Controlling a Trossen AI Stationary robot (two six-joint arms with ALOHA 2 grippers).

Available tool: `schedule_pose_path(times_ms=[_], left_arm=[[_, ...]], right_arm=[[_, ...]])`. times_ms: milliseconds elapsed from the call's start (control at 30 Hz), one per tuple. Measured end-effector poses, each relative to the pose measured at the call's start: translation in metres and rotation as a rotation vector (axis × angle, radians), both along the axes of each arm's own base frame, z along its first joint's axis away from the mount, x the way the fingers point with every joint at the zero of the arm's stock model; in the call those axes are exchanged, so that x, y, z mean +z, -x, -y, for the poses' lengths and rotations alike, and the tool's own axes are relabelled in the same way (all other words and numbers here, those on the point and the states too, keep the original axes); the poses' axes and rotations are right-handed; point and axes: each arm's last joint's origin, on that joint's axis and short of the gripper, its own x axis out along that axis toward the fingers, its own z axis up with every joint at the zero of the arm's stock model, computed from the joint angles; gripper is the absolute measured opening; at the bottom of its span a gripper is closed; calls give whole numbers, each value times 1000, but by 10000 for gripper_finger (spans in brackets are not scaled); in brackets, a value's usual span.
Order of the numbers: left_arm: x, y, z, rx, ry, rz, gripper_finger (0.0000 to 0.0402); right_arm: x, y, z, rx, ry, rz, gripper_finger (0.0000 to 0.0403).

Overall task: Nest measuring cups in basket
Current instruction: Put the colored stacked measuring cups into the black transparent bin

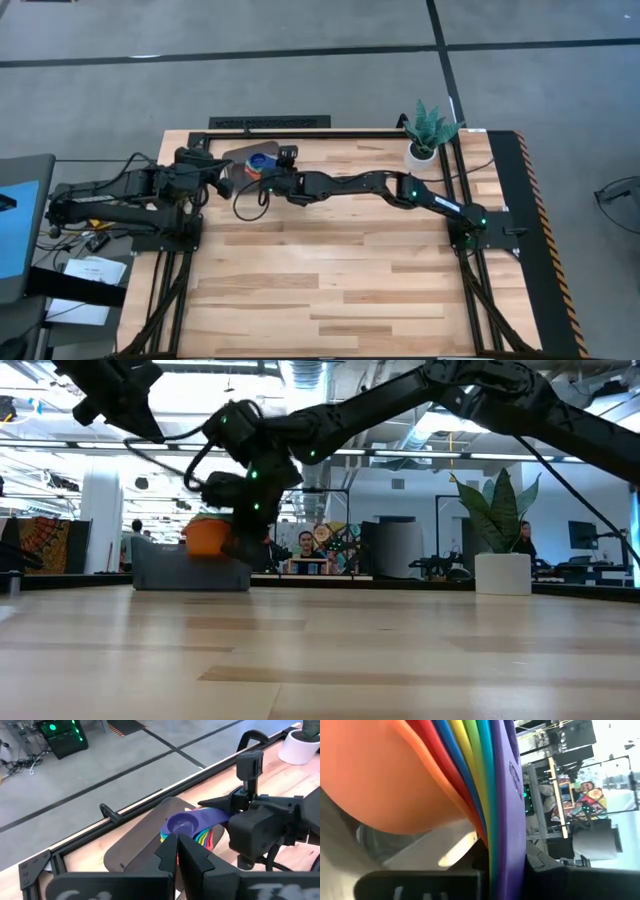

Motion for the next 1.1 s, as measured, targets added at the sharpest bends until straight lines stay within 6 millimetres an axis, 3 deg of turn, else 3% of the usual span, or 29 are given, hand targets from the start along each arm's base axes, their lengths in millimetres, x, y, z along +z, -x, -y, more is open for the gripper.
schedule_pose_path(times_ms=[133, 533, 833, 1100], left_arm=[[0, 0, -2, 10, -4, -5, 0], [1, 0, -2, 12, 0, 2, 0], [1, 0, -2, 12, 0, 2, 0], [0, 0, -2, 11, 1, 0, 0]], right_arm=[[-11, 2, 8, -24, 20, -70, 56], [-14, 11, 43, -88, 20, -99, 56], [-9, 4, 34, -24, 73, -120, 60], [-10, 1, 26, 40, 34, -99, 103]])
